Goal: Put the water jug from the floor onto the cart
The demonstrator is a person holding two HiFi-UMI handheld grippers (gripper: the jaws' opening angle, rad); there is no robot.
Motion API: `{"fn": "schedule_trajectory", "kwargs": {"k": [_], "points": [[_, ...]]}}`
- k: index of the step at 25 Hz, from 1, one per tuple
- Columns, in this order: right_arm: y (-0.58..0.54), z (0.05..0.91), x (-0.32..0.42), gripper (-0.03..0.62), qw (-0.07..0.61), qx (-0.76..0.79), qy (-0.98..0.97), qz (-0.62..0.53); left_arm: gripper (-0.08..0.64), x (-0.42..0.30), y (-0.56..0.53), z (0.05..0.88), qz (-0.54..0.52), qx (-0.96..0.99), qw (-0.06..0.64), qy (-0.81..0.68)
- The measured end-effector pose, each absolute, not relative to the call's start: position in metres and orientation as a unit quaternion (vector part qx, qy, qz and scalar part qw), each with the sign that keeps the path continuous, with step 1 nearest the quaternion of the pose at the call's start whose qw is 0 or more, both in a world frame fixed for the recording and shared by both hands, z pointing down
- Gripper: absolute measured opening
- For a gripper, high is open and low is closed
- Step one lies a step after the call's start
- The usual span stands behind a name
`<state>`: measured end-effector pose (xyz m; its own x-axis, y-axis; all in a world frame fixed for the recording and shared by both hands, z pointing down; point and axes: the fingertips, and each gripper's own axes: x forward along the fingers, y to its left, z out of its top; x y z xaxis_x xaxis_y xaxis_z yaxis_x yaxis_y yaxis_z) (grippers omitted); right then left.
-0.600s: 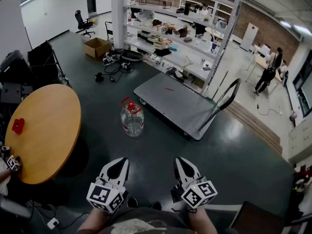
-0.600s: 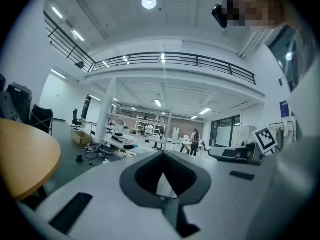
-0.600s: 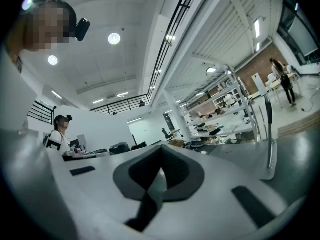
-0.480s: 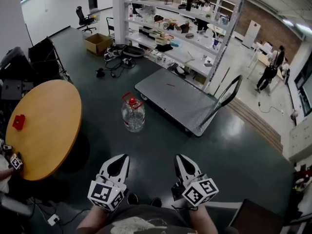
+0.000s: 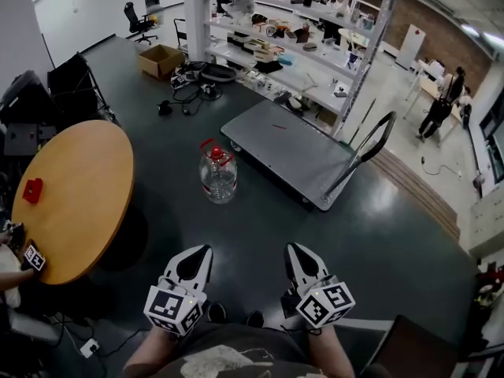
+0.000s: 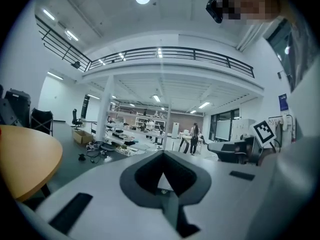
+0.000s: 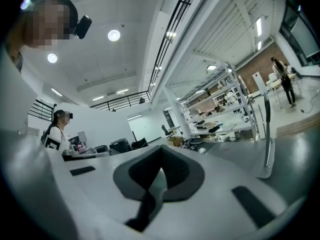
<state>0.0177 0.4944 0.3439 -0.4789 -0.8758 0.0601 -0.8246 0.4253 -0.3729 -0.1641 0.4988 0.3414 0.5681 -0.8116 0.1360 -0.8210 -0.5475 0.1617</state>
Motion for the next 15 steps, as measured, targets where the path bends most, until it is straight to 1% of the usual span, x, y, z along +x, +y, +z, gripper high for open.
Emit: {"fn": "schedule_trajectory", "kwargs": {"k": [10, 15], "points": [[0.508, 0.351, 0.042, -0.011, 0.056, -0.509, 0.844, -0.163, 0.002, -0.137, 0.51, 0.347, 0.031, 0.88, 0.097, -0.464], [0.513, 0.356, 0.06, -0.011, 0.062, -0.502, 0.846, -0.17, 0.002, -0.12, 0.514, 0.35, 0.036, 0.875, 0.095, -0.473]]}}
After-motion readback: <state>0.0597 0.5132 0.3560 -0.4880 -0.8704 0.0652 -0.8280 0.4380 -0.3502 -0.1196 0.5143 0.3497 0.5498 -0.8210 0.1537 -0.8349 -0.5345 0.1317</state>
